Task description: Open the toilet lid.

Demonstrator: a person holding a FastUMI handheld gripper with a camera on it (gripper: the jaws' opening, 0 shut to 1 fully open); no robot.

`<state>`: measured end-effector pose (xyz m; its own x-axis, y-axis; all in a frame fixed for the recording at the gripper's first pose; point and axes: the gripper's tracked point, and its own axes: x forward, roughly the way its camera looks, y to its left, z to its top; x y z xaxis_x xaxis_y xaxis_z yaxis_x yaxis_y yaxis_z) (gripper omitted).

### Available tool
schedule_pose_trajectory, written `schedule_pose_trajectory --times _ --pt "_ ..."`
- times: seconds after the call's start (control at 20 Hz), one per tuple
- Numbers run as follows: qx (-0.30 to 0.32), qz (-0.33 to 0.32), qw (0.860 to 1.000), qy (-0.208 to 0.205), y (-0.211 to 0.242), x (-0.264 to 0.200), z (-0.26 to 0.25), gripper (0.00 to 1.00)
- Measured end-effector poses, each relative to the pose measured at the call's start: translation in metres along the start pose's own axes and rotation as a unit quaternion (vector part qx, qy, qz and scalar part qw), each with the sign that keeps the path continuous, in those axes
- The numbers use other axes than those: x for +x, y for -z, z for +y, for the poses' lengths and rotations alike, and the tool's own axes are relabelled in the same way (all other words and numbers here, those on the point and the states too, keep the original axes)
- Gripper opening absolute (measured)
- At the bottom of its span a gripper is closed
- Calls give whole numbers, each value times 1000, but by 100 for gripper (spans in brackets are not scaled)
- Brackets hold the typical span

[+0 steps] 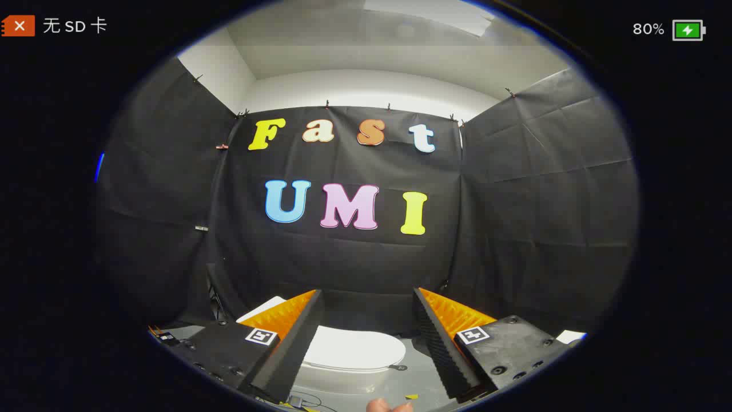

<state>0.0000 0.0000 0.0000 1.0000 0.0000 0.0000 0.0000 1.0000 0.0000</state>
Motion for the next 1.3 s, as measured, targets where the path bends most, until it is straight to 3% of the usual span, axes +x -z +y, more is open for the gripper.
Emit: schedule_pose_trajectory --times 0.85,1.3 --pt "-1 1 1000 3 11 13 -19 98" --pt "-46 -16 999 -9 36 54 -27 98"
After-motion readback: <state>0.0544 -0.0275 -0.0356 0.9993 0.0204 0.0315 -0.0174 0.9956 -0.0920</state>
